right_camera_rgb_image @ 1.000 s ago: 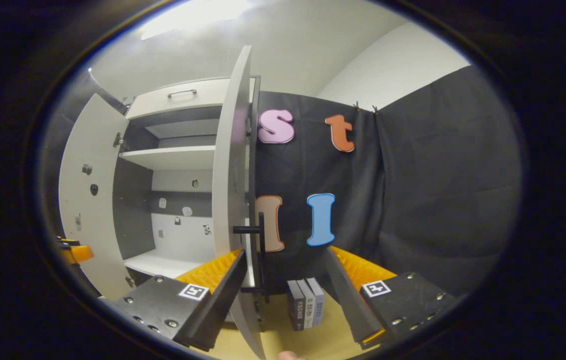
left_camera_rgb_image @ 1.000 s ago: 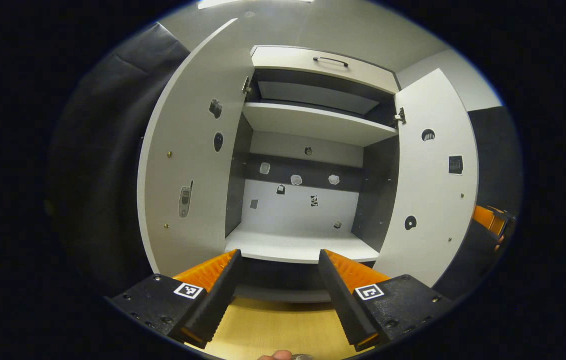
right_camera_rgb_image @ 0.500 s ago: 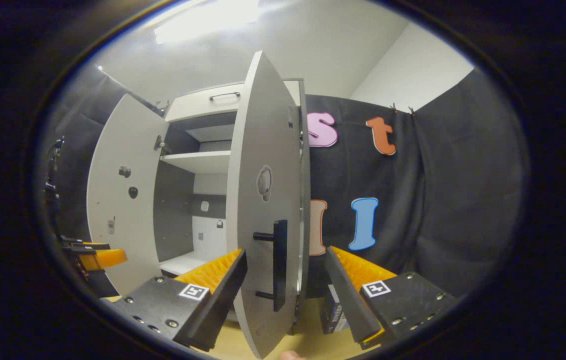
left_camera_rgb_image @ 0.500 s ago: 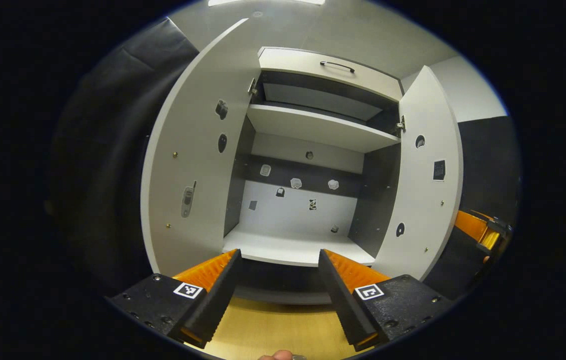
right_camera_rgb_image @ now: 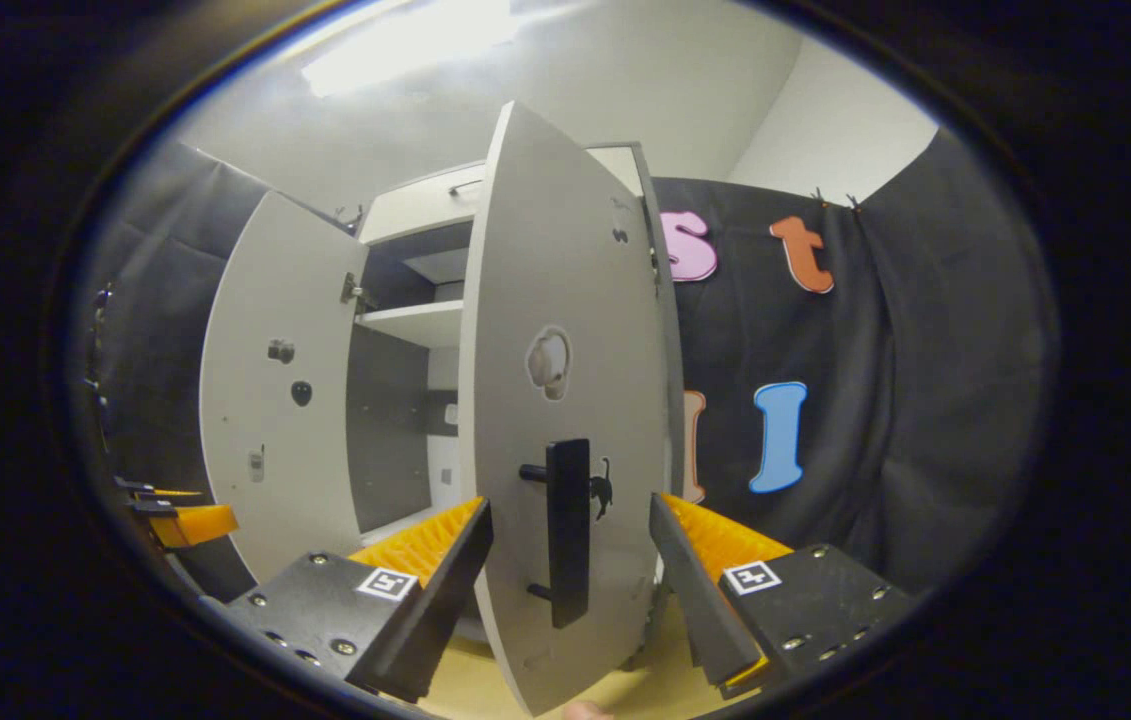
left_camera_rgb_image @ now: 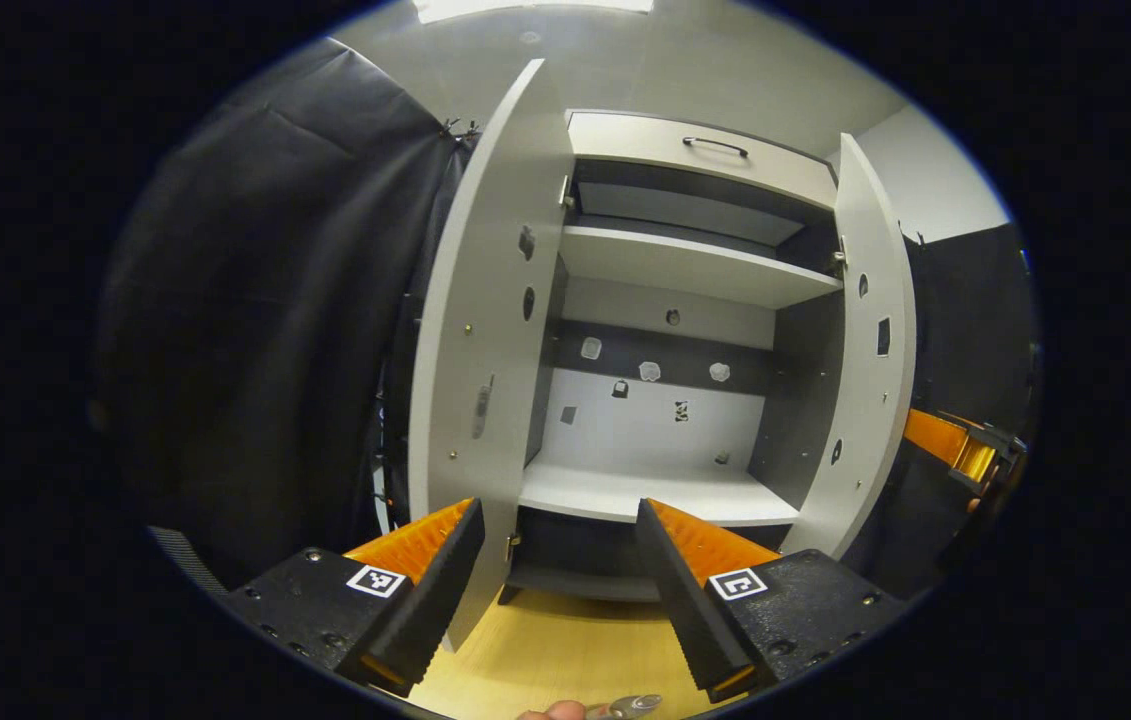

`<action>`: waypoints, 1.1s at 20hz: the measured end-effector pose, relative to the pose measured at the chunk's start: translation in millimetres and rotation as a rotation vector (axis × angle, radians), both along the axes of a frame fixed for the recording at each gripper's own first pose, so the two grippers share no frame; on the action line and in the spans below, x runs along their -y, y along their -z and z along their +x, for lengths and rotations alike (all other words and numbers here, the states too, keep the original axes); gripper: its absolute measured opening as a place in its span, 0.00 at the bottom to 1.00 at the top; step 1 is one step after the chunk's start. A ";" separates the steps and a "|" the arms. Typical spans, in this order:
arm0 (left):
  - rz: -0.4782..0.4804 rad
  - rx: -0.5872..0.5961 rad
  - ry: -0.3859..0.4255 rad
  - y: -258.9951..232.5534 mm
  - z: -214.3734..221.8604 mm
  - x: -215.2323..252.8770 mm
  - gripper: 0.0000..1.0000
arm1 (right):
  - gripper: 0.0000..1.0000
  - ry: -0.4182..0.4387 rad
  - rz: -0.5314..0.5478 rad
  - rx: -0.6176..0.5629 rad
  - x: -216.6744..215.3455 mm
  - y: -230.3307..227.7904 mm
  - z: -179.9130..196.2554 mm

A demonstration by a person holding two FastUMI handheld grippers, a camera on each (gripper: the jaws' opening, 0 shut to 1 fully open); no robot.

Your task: Grasp the bottle in the cabinet with the left hand and place it on the coaster, then close the right door with the right hand and the left door with the left hand.

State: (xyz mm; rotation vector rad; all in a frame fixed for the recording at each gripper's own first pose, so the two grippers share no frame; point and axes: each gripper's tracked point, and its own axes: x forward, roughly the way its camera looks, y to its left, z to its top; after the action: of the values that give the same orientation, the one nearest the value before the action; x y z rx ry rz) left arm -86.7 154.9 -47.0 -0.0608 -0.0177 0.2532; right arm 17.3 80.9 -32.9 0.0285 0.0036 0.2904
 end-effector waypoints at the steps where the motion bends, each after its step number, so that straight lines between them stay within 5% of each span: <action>1: 0.003 -0.001 -0.013 -0.7 -4.5 -4.7 0.95 | 0.95 -0.035 0.012 -0.007 -9.9 2.0 -3.3; 16: 0.046 -0.001 -0.156 -10.6 -43.1 -60.7 0.95 | 0.96 -0.059 0.012 -0.014 -33.8 7.8 -8.4; 22: 0.050 0.007 -0.202 -12.6 -46.3 -80.0 0.94 | 0.94 -0.145 0.021 -0.026 -69.7 14.2 -6.3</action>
State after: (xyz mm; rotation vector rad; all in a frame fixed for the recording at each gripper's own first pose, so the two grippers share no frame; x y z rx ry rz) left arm -133.1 235.0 -34.4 -0.0101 -0.0374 0.4538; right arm 11.1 150.5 -47.1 0.0533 0.0280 0.4346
